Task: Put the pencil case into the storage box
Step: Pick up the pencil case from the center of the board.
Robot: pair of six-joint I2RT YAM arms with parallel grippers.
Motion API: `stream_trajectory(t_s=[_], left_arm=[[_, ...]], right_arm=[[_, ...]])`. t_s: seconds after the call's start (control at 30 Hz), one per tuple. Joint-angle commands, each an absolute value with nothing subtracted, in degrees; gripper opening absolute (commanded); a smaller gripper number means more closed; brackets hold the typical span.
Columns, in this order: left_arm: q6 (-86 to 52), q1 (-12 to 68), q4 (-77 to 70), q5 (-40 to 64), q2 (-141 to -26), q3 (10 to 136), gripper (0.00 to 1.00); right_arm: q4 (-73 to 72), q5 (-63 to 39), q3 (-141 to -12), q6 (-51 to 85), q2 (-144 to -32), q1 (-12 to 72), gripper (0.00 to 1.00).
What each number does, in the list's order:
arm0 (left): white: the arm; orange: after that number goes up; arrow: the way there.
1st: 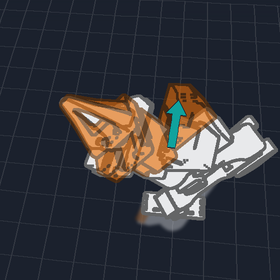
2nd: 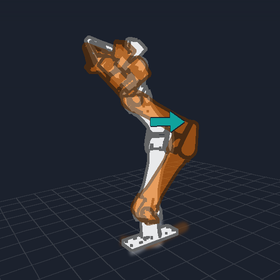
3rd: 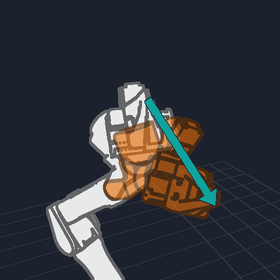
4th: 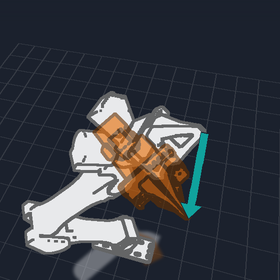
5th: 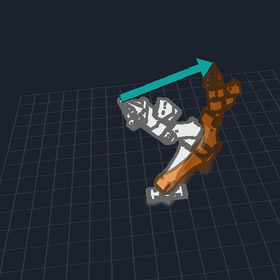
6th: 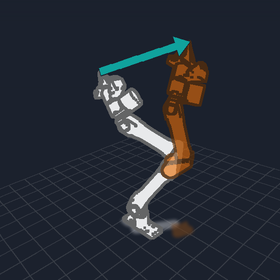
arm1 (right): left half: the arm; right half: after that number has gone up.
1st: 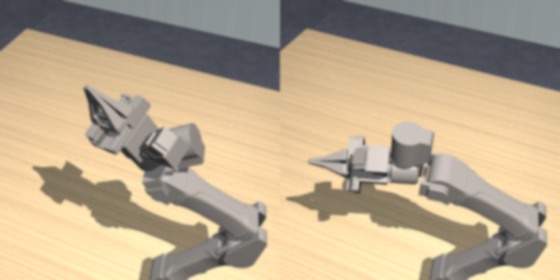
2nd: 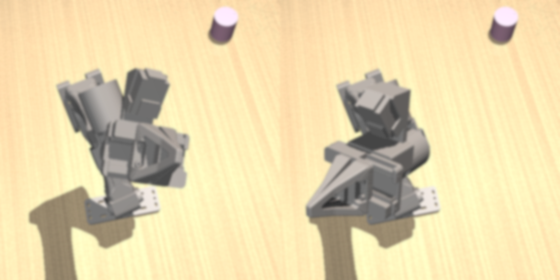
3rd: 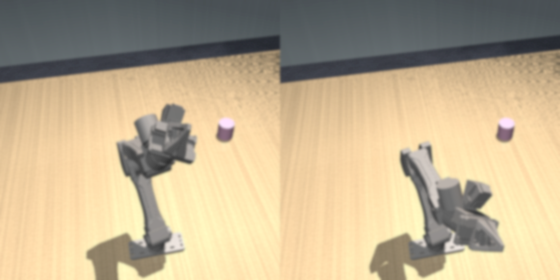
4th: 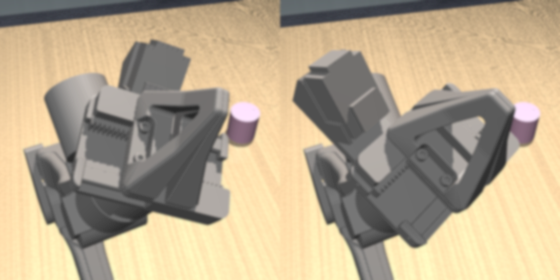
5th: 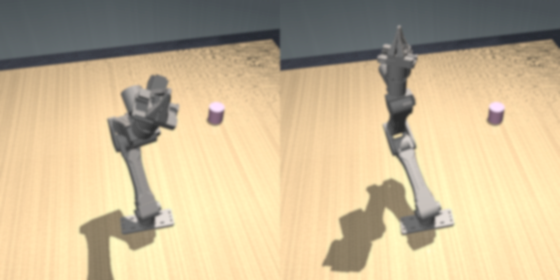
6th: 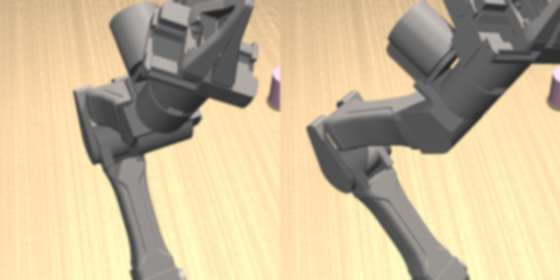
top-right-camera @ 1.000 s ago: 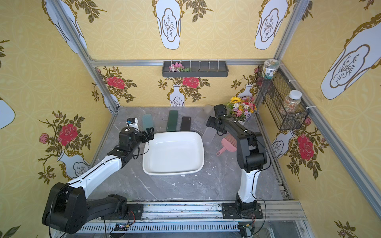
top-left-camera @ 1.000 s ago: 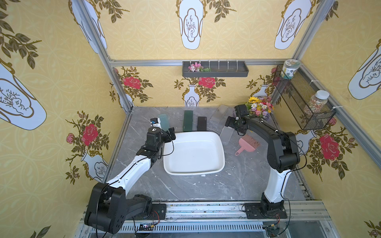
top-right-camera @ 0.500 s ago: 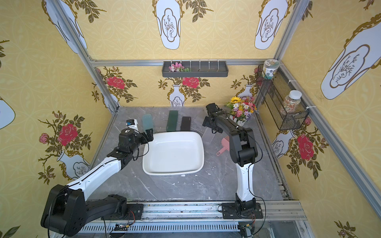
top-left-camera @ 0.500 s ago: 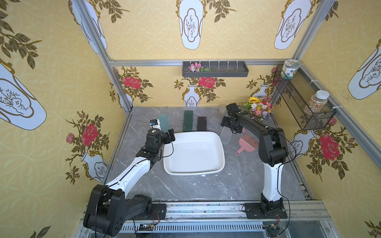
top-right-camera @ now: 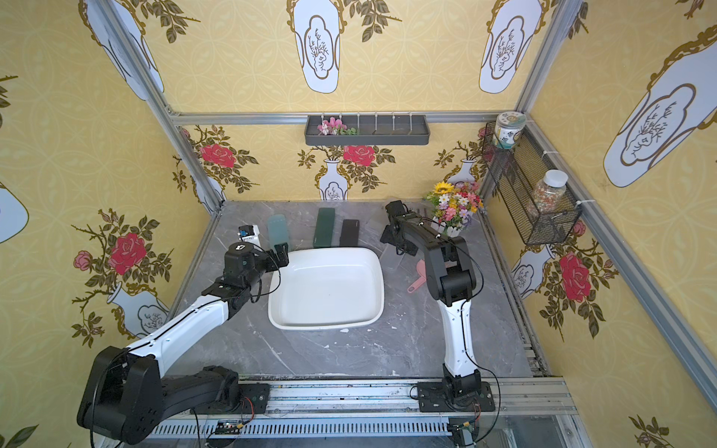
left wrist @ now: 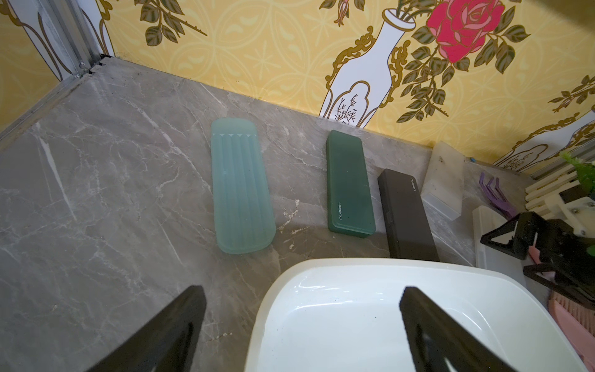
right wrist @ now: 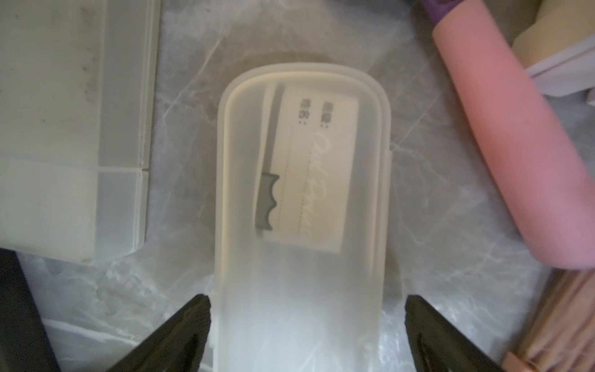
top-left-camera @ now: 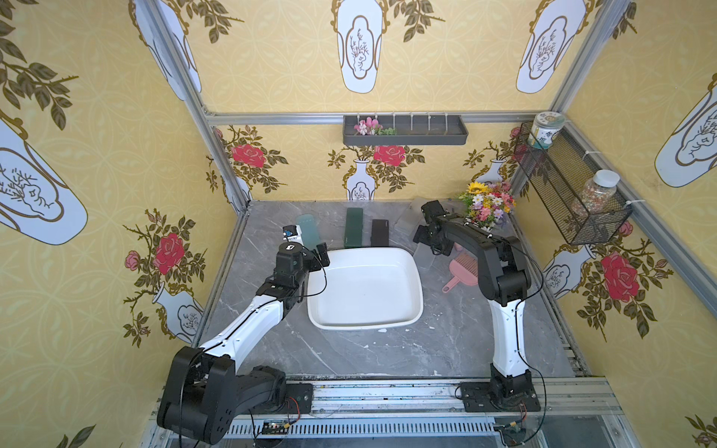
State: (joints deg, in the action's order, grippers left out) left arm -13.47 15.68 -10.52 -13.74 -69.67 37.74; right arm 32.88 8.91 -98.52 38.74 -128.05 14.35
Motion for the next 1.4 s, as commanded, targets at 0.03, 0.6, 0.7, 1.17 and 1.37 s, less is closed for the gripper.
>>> stream_trajectory(t_s=[0.03,0.6,0.7,1.17,1.37], left_arm=[[-12.83,15.82,-11.01,-13.97,-70.21,37.52,1.0],[-12.72,15.83,-11.09,-14.1,-70.77,37.45,1.0],[-12.74,15.87,-11.07,-14.19,-70.74,37.44,1.0],[-12.66,15.91,-11.04,-14.24,-70.05,37.11,1.0],[-12.66,15.9,-11.03,-14.28,-69.6,37.0,1.0]], right_arm=[[32.08,8.9,-99.29,38.5,-129.04,14.4,0.97],[34.63,10.85,-102.27,36.81,-132.29,13.99,0.97],[34.77,10.72,-103.13,36.35,-133.29,13.97,0.97],[36.68,9.51,-103.94,32.99,-135.0,14.16,0.92],[34.68,7.21,-102.77,31.91,-134.74,13.97,0.84]])
